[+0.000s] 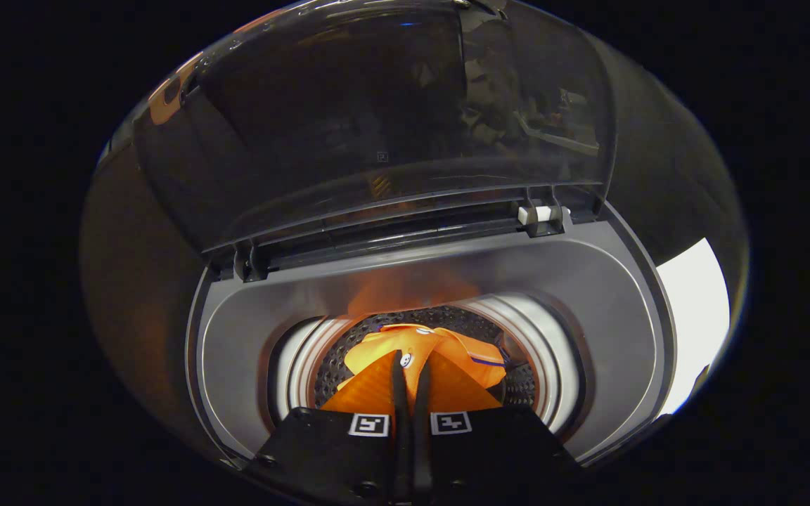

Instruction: Put the clothes into the washing machine and then close the washing machine lid.

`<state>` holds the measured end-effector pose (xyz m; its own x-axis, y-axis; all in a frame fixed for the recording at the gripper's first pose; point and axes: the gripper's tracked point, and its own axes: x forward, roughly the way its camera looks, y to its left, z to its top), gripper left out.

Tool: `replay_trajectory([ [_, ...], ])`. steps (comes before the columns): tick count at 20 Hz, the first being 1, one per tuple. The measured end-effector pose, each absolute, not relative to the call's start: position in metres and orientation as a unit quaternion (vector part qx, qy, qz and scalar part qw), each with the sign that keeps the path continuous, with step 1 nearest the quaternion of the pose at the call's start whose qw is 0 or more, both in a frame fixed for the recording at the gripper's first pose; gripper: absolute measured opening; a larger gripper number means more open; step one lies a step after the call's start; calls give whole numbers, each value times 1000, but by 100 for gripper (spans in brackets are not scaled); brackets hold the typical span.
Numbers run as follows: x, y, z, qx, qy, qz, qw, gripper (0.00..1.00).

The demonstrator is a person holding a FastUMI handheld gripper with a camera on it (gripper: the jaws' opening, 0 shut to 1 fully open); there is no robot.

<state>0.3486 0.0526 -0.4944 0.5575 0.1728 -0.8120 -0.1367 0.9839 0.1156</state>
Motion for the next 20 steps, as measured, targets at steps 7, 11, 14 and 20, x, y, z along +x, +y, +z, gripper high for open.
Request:
replay_trajectory([
  [7,335,60,-513,20,512,98,853,74],
  [11,330,62,-513,7,511,102,853,99],
  [14,326,60,-508,4,510,102,854,99],
  [20,323,60,-484,6,477,106,872,99],
])
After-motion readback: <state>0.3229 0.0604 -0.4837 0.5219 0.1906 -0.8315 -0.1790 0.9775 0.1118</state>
